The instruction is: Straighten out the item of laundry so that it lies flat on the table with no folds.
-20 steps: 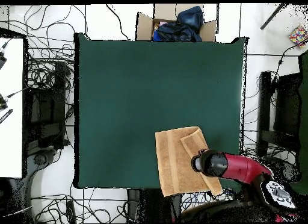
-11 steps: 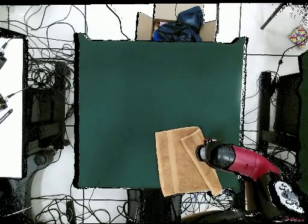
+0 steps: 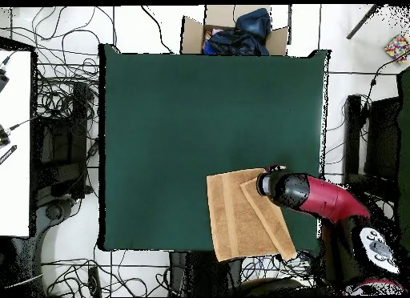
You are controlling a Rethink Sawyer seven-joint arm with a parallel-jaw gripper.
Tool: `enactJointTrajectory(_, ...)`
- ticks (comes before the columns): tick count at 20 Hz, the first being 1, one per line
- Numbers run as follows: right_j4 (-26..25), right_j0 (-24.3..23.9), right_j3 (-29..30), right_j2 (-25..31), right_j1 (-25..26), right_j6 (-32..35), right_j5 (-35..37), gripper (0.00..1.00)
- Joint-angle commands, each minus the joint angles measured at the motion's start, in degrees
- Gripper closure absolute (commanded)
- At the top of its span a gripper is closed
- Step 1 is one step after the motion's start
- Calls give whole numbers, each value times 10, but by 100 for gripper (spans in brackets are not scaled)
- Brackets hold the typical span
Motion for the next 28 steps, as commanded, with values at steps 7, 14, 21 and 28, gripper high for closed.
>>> enactJointTrajectory(7, 71, 63, -54, 23, 48, 52, 28, 0)
enactJointTrajectory(14, 89, 82, -40, 15, 47, 49, 14, 0)
enactJointTrajectory(21, 99, 103, 8, 11, 24, 58, -8, 0)
enactJointTrajectory(28, 99, 104, 26, 10, 16, 53, -17, 0)
